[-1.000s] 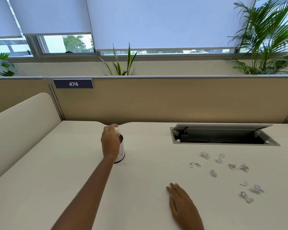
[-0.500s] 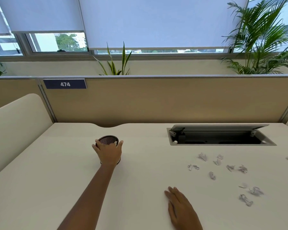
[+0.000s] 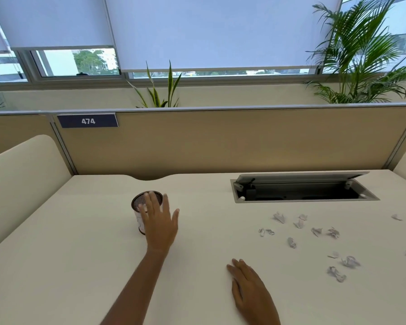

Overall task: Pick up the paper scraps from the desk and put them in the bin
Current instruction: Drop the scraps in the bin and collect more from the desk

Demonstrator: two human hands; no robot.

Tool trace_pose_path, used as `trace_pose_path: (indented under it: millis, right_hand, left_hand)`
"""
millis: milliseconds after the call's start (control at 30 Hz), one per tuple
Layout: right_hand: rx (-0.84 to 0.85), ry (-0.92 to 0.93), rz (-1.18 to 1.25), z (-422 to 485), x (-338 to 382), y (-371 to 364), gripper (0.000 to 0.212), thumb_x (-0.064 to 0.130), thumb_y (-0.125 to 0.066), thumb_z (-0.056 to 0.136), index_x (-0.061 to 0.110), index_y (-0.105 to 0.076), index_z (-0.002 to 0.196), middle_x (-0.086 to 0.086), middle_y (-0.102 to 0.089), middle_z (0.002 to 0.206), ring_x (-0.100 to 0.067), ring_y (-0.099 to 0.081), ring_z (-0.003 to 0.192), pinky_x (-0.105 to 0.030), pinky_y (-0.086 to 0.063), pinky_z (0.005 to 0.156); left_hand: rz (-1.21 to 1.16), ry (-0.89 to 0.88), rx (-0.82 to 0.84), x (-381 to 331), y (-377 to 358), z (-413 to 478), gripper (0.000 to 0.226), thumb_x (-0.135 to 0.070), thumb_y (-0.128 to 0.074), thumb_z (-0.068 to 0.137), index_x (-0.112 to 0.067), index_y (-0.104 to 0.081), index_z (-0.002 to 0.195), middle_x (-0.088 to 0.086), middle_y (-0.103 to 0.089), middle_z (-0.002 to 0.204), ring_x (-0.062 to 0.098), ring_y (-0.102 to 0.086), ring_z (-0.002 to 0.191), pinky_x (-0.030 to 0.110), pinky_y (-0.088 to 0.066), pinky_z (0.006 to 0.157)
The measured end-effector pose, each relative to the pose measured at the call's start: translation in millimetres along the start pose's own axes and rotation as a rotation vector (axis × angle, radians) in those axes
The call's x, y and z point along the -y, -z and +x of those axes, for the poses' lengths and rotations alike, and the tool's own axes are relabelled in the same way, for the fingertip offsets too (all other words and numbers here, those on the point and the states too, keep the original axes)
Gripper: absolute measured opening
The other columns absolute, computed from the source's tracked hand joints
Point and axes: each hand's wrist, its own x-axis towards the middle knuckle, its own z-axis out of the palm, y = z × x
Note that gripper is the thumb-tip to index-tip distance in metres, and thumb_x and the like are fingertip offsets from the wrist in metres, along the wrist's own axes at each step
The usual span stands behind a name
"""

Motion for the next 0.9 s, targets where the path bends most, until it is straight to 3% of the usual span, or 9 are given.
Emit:
trace_pose_path:
  millis: [100, 200, 267, 433, 533, 600, 700, 800, 900]
  right_hand:
    - [-0.013, -0.005, 0.026, -0.7, 0.3, 3.5, 0.049, 0.008, -0.093, 0.034, 0.018, -0.075, 0.079, 0.003, -0.077, 0.090, -0.013, -0.073, 0.081, -0.023, -0.057, 0.063]
    - [0.013, -0.022, 0.108, -0.2, -5.9, 6.0, 0.047, 0.003, -0.091, 0.038, 0.017, -0.075, 0.080, 0.000, -0.077, 0.090, -0.015, -0.073, 0.082, -0.023, -0.057, 0.062]
    - [0.027, -0.059, 0.154, 4.2, -16.4, 8.6, 0.041, -0.001, -0.086, 0.052, 0.013, -0.073, 0.089, -0.005, -0.075, 0.099, -0.018, -0.071, 0.093, -0.026, -0.058, 0.068]
    - [0.021, -0.227, 0.216, 35.4, -50.5, 17.1, 0.034, 0.006, -0.049, 0.091, 0.005, -0.052, 0.125, -0.014, -0.048, 0.138, -0.022, -0.040, 0.133, -0.032, -0.036, 0.108]
    - [0.074, -0.301, 0.137, 60.2, -68.6, 24.1, 0.042, 0.019, -0.039, 0.097, 0.010, -0.035, 0.138, -0.010, -0.030, 0.149, -0.020, -0.025, 0.140, -0.030, -0.026, 0.113]
    - [0.156, -0.359, 0.093, 74.0, -77.5, 27.2, 0.044, 0.024, -0.036, 0.099, 0.018, -0.027, 0.141, -0.010, -0.025, 0.152, -0.023, -0.022, 0.141, -0.030, -0.024, 0.113]
    - [0.274, -0.348, 0.046, 84.7, -84.1, 26.5, 0.038, 0.019, -0.038, 0.098, 0.019, -0.037, 0.137, -0.011, -0.039, 0.141, -0.026, -0.036, 0.129, -0.031, -0.037, 0.103]
    - [0.259, -0.261, -0.030, 83.3, -82.1, 19.5, 0.021, 0.006, -0.038, 0.095, 0.008, -0.053, 0.109, -0.010, -0.053, 0.119, -0.021, -0.047, 0.109, -0.028, -0.044, 0.082]
    - [0.243, -0.223, 0.008, 80.8, -77.3, 17.3, 0.019, 0.004, -0.039, 0.093, 0.006, -0.057, 0.092, -0.010, -0.058, 0.107, -0.020, -0.052, 0.099, -0.026, -0.039, 0.073]
  left_hand:
    - [-0.087, -0.114, 0.074, -28.9, 1.1, -41.9, 0.064, -0.039, -0.016, 0.099, -0.005, -0.067, 0.114, 0.029, -0.061, 0.122, 0.042, -0.053, 0.121, 0.049, -0.039, 0.105]
    - [-0.166, -0.216, 0.079, -53.5, -8.5, -80.9, 0.085, -0.045, 0.007, 0.096, -0.006, -0.066, 0.115, 0.025, -0.059, 0.126, 0.028, -0.002, 0.144, 0.030, 0.011, 0.117]
    - [-0.151, -0.296, 0.163, -68.1, -14.7, -101.6, 0.087, -0.043, 0.008, 0.096, -0.009, -0.072, 0.105, 0.020, -0.068, 0.115, 0.029, -0.015, 0.140, 0.027, 0.018, 0.115]
    - [-0.086, -0.292, 0.324, -98.9, -26.3, -128.1, 0.088, -0.038, 0.004, 0.098, -0.016, -0.080, 0.083, 0.009, -0.078, 0.092, 0.021, -0.074, 0.086, 0.033, 0.016, 0.116]
    - [-0.093, -0.267, 0.488, -106.8, -23.7, -126.2, 0.040, -0.052, -0.065, 0.074, -0.015, -0.080, 0.081, 0.010, -0.078, 0.091, 0.022, -0.075, 0.084, 0.032, 0.015, 0.116]
    - [-0.175, -0.198, 0.500, -115.9, -31.0, -123.9, 0.053, -0.045, -0.089, 0.038, -0.013, -0.079, 0.080, 0.011, -0.078, 0.090, 0.022, -0.075, 0.082, 0.025, -0.001, 0.117]
    - [-0.312, -0.166, 0.410, -118.1, -29.7, -115.5, 0.060, -0.038, -0.081, 0.065, -0.003, -0.067, 0.112, 0.021, -0.062, 0.124, 0.026, -0.063, 0.114, 0.024, -0.043, 0.102]
    - [-0.555, -0.064, 0.497, -126.3, -30.6, -101.0, 0.051, -0.027, -0.034, 0.100, -0.009, -0.023, 0.146, 0.006, -0.025, 0.155, 0.014, -0.021, 0.144, 0.023, -0.018, 0.117]
    - [-0.731, 0.056, 0.531, -140.6, -27.1, -90.4, 0.044, -0.024, -0.033, 0.101, -0.008, -0.033, 0.142, 0.005, -0.042, 0.144, 0.016, -0.036, 0.135, 0.023, -0.027, 0.112]
